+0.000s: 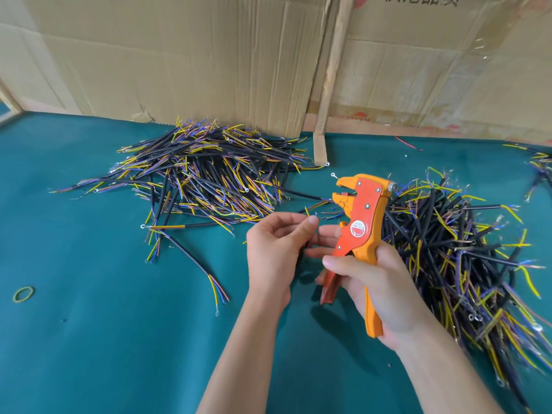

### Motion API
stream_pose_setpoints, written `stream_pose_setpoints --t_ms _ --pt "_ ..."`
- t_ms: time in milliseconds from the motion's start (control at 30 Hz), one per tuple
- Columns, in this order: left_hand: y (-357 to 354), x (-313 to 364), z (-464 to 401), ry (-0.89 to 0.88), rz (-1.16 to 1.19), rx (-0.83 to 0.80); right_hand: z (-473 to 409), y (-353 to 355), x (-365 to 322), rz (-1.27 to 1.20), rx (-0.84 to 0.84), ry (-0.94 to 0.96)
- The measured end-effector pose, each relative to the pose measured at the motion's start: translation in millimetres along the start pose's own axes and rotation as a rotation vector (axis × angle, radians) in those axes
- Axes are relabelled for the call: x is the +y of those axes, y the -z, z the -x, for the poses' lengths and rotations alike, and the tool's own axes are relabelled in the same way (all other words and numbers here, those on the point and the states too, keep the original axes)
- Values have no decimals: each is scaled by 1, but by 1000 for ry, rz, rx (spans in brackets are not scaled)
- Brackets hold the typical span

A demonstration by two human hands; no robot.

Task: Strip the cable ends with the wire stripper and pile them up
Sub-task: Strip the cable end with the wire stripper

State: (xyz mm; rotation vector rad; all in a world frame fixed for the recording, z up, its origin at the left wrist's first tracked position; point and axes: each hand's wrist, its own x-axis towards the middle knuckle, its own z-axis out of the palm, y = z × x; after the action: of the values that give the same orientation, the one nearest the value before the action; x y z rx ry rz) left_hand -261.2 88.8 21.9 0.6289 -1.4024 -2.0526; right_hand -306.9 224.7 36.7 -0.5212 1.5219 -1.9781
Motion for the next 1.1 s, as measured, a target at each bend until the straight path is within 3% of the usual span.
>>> stream_pose_setpoints --t_ms 267,567,700,1100 --pt "-3 4 0 129 4 -97 -1 2 1 9 12 -1" --pt "2 8 -2 -1 -159 -242 -1 2 0 29 -2 -2" --pt "8 9 -4 53 -193 -206 0 0 1 49 4 17" --pt "5 22 4 278 -444 -425 0 0 3 44 1 51"
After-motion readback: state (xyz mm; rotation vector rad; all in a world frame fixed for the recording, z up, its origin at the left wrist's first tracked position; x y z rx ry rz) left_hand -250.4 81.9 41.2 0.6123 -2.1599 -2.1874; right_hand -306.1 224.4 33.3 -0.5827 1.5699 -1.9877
